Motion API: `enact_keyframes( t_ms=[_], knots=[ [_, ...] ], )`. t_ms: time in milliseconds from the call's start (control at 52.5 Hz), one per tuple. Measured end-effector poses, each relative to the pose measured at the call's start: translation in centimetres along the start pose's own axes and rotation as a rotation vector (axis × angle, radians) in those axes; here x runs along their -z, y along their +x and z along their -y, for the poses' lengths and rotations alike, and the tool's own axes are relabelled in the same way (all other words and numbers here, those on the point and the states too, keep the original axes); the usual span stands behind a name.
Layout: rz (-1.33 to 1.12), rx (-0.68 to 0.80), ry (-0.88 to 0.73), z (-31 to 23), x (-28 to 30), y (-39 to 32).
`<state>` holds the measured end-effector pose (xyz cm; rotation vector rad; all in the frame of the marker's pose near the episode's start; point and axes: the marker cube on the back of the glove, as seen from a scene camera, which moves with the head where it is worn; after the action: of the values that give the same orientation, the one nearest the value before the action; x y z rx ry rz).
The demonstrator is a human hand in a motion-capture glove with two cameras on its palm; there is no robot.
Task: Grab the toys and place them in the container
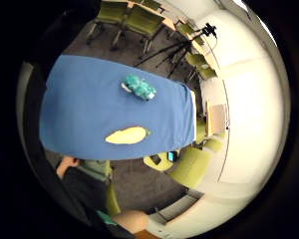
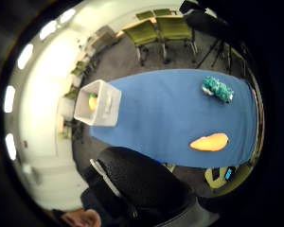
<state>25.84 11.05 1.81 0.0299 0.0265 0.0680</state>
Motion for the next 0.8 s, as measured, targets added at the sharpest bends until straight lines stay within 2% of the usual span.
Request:
enact_keyframes(
  t_ms=[286,495,800],
  knots=[
    [-0.005,-0.047,-0.055,-2.3,-8.4,5.7],
    [-0.002,-0.069,-0.172,-4.4,-17.8,7.7],
    [-0.001,-0.095,-0.251,-5.9,-23.2,8.9]
  ],
)
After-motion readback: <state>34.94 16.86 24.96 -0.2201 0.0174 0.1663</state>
